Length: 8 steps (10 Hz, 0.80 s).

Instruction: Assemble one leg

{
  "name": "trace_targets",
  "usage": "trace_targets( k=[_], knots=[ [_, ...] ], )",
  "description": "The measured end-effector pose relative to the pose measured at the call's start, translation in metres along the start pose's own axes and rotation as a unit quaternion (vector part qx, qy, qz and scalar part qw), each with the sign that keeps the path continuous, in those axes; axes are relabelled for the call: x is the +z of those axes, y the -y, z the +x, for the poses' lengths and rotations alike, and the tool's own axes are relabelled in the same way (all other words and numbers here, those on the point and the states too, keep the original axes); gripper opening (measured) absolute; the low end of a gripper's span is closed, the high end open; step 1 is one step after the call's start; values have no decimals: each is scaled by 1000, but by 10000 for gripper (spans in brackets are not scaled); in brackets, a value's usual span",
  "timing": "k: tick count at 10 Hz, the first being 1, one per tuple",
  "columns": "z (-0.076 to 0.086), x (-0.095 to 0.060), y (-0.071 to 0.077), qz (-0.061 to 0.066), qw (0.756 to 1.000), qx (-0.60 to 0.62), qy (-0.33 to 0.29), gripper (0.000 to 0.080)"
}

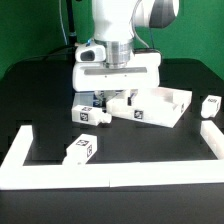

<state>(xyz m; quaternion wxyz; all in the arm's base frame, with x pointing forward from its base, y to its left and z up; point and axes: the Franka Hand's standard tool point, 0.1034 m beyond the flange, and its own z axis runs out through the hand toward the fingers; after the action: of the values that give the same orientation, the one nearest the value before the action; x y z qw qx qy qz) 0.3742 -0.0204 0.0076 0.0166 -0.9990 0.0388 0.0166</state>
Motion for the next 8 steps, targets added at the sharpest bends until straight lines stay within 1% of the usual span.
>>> trace_targets(
  k=[1, 2, 3, 4, 7, 8],
  knots=[
    [0, 0, 0, 0, 1000, 0, 0, 392],
    [0, 0, 0, 0, 1000, 0, 0, 216],
    [0, 0, 0, 0, 1000, 0, 0, 216],
    [0, 0, 0, 0, 1000, -1, 0, 58],
    [1, -1, 1, 2, 1000, 3, 3, 54],
    [5, -2, 3, 5, 1000, 7, 4, 54]
  ],
)
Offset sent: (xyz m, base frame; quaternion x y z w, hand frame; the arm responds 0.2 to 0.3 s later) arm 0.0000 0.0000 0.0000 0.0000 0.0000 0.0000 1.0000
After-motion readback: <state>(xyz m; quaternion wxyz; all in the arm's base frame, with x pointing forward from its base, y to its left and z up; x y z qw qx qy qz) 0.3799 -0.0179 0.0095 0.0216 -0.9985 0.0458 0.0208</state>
